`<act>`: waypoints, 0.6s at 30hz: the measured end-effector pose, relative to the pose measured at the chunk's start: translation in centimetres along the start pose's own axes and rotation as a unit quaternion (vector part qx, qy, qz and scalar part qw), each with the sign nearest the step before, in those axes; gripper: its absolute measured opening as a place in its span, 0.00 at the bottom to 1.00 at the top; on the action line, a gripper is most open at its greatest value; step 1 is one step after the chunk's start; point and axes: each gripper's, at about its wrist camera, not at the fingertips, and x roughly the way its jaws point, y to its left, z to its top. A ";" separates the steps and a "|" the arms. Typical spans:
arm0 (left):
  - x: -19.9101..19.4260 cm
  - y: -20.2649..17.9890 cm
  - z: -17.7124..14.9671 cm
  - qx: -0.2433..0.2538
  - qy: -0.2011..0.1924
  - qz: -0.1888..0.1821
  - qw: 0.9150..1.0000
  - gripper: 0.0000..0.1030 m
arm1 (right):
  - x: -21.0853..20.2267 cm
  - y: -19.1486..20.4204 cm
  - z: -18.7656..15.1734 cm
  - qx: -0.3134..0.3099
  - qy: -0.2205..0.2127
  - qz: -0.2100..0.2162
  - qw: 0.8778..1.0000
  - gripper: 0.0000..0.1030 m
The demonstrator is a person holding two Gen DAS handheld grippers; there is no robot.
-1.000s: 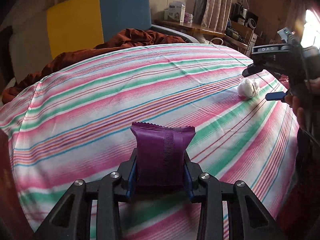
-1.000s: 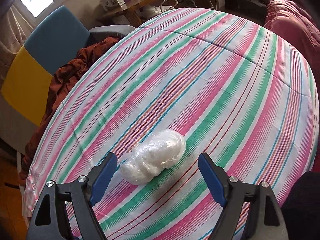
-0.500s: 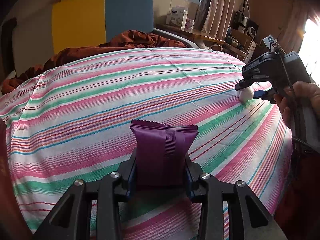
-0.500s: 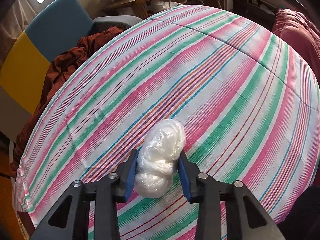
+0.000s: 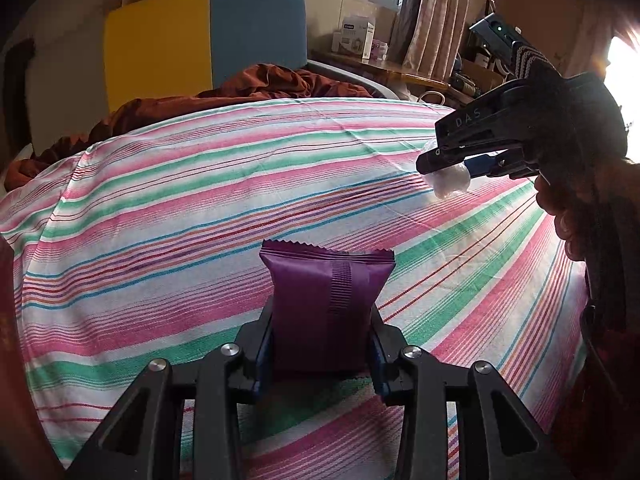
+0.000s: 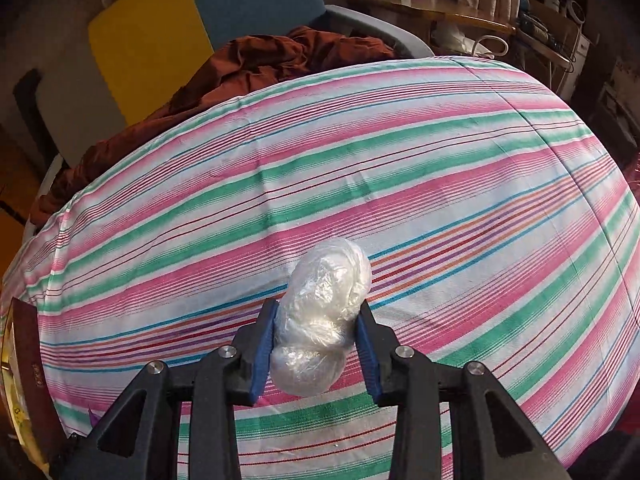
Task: Organize objects
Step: 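Grasp the purple snack packet with the left gripper while the right gripper grasps the white plastic bag, then carry the purple packet and white plastic bag over the gold box with both grippers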
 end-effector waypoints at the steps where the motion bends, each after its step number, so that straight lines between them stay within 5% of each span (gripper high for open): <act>1: 0.0 0.1 0.0 -0.002 0.000 -0.002 1.000 0.40 | 0.0 0.2 0.0 -0.006 0.000 -0.004 1.000 0.36; 18: -0.4 -0.8 0.2 0.011 0.007 0.014 1.000 0.37 | 0.2 2.7 0.1 -0.064 -0.008 0.023 0.998 0.36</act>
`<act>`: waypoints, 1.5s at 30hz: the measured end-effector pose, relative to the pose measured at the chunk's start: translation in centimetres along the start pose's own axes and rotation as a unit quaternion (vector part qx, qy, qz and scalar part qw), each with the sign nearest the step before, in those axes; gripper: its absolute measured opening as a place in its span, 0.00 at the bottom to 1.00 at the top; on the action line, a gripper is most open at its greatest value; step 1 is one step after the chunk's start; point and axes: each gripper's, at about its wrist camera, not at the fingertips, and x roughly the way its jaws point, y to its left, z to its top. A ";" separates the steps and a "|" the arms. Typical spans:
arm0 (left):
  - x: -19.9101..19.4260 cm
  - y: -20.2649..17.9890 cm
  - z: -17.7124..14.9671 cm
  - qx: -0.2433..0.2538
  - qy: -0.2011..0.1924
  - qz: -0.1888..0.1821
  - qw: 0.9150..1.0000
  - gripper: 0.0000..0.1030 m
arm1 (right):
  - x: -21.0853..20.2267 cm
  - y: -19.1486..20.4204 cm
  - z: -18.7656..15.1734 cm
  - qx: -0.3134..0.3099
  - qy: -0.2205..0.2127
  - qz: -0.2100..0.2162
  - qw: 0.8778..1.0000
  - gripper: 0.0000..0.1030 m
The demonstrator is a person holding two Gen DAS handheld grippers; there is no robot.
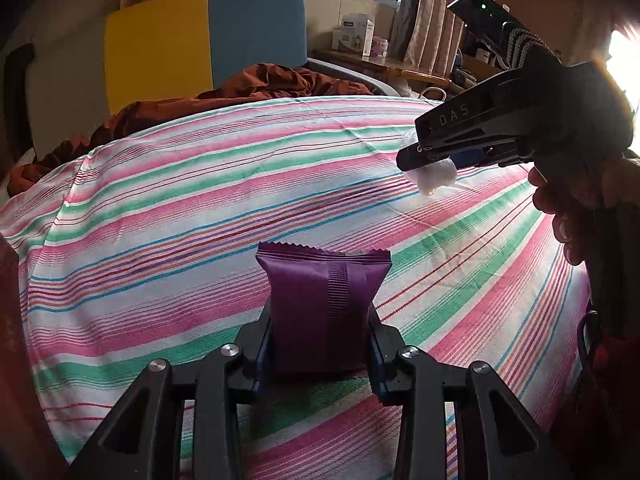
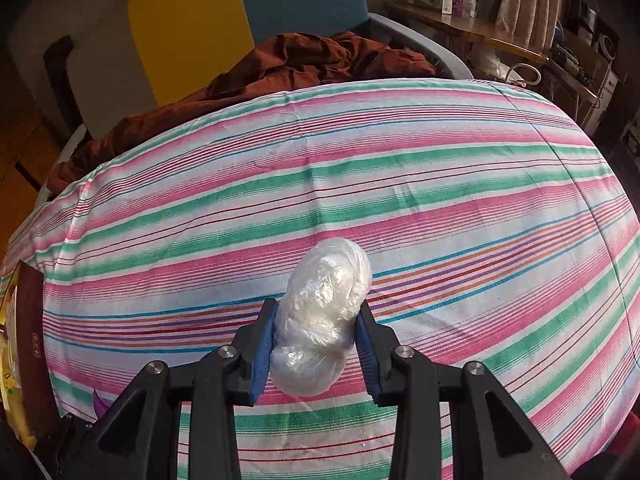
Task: Organize objects
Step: 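Carry the purple packet and white plastic bag over the gold box with both grippers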
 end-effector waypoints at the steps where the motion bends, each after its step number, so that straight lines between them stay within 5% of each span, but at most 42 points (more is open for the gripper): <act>1: -0.2 -0.1 0.0 0.001 0.002 0.002 1.000 0.36 | 0.0 0.3 0.0 -0.007 -0.001 0.006 1.000 0.36; 6: -2.4 -0.2 -0.2 0.001 -0.001 0.008 1.000 0.36 | -0.1 2.2 -0.3 -0.046 -0.001 0.030 0.998 0.36; 12: -8.6 0.3 0.3 -0.001 -0.049 0.014 0.999 0.36 | -0.3 4.1 -0.9 -0.085 -0.001 0.054 0.995 0.36; 18: -15.2 6.3 -1.1 -0.066 -0.086 0.045 0.993 0.36 | -0.3 6.6 -2.2 -0.137 0.007 0.055 0.989 0.36; 30: -24.1 24.1 -10.2 -0.254 -0.109 0.177 0.945 0.37 | -1.6 12.5 -5.0 -0.193 0.017 0.054 0.980 0.36; 37: -24.5 27.6 -13.4 -0.299 -0.100 0.199 0.928 0.37 | -6.0 18.7 -6.1 -0.218 -0.018 0.119 0.969 0.36; 45: -23.7 28.6 -14.9 -0.317 -0.083 0.207 0.922 0.46 | -9.4 29.9 -8.7 -0.286 -0.027 0.227 0.930 0.36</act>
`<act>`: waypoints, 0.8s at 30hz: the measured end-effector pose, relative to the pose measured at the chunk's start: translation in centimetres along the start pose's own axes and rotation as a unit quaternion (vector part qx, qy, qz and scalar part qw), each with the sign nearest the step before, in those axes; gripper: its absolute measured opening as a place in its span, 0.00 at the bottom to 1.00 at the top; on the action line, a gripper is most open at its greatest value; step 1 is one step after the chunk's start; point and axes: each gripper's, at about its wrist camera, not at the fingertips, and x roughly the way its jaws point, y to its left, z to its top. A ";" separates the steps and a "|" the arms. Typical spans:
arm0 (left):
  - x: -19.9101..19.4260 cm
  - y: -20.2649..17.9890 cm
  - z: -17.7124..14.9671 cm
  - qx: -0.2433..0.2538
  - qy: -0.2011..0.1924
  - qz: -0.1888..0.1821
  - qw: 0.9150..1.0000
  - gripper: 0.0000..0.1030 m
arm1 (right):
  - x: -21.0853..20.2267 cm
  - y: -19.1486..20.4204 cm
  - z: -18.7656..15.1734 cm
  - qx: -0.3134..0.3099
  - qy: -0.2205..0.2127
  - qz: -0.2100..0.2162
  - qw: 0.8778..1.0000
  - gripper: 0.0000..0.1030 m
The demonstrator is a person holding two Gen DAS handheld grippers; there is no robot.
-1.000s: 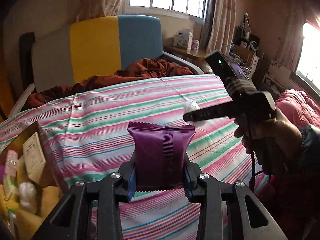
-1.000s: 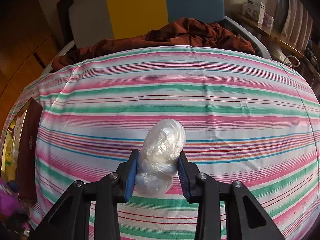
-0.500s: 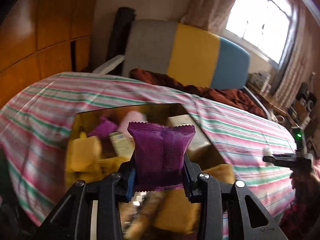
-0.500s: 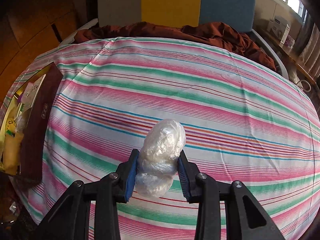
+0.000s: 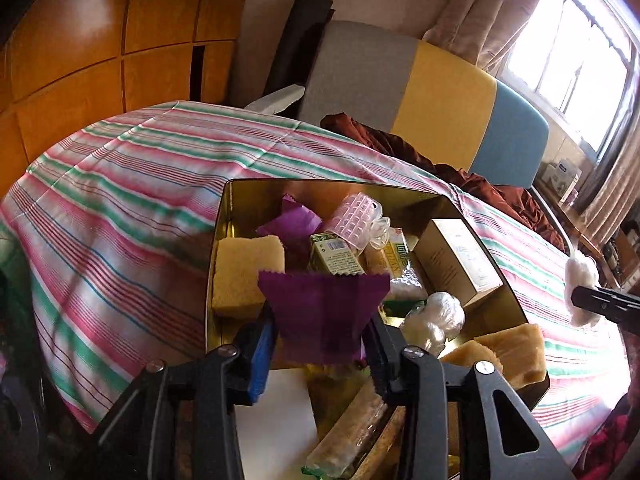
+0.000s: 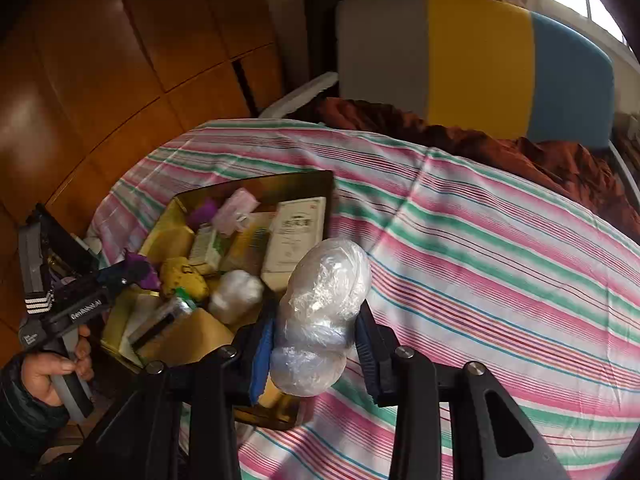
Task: Organize objects
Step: 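Carry the purple packet and white plastic bag over the gold box with both grippers, then open both grippers to drop the packet and plastic bag into the gold box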
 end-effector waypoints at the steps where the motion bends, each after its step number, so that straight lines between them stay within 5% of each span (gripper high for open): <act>1: -0.1 0.1 0.0 -0.001 -0.001 0.001 1.000 0.50 | 0.7 1.2 0.4 -0.009 0.002 0.007 1.000 0.36; 8: -2.6 0.5 -0.2 0.007 -0.030 0.026 0.999 0.84 | 6.5 7.4 1.6 -0.039 0.034 0.036 0.998 0.39; 11: -3.8 0.6 -0.2 0.006 -0.043 0.041 0.998 0.99 | 8.3 8.2 1.4 -0.036 0.048 0.037 0.998 0.54; 15: -5.0 0.8 -0.1 -0.001 -0.055 0.057 0.997 1.00 | 8.5 8.0 0.6 -0.026 0.049 0.027 0.998 0.71; 24: -7.4 -1.4 -0.3 0.008 -0.093 0.153 0.984 1.00 | 4.1 9.5 -1.7 -0.048 -0.014 -0.042 0.998 0.80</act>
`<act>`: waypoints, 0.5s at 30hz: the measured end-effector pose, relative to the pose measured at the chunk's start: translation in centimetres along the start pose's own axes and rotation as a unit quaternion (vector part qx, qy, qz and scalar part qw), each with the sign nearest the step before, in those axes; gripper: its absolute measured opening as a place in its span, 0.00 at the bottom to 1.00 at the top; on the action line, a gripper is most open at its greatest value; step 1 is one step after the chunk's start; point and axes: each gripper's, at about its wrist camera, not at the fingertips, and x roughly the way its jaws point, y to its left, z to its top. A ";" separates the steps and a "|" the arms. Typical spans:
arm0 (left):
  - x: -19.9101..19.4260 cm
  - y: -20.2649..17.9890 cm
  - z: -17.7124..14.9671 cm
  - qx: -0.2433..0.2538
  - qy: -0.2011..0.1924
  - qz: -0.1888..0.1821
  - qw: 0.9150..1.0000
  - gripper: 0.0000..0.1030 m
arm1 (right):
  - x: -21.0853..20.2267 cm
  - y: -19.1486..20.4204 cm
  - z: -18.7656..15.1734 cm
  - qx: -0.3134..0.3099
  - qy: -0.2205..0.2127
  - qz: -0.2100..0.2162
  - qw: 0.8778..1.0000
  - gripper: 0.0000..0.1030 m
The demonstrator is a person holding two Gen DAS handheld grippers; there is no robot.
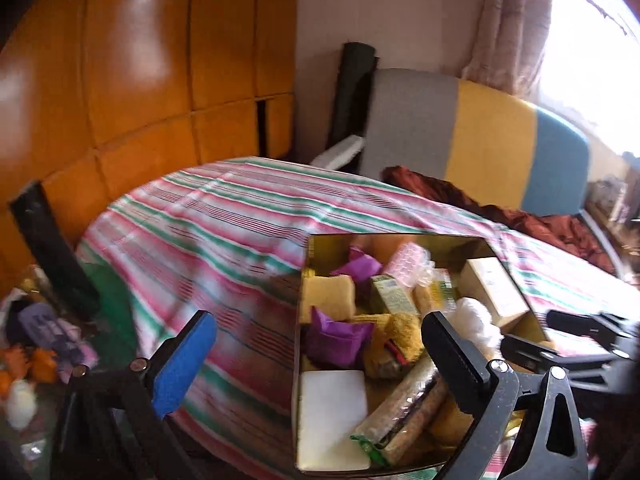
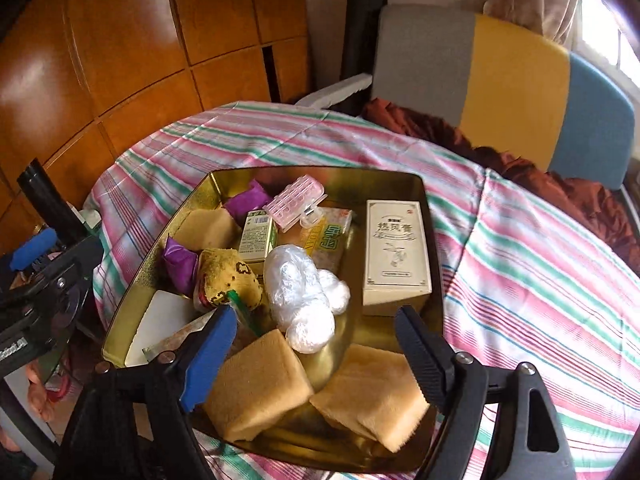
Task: Organize objects
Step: 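Open both grippers to drop the packet and plastic bag into the gold box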
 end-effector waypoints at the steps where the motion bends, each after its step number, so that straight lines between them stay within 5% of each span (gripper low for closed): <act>1: -0.2 -0.2 0.0 0.004 -0.003 0.005 1.000 1.00 | -0.5 -0.1 -0.2 0.002 -0.005 -0.002 1.000 0.80; 15: -2.5 -1.2 -1.4 -0.011 -0.007 -0.019 1.000 1.00 | -3.6 -0.9 -3.4 0.031 -0.024 -0.035 0.999 0.80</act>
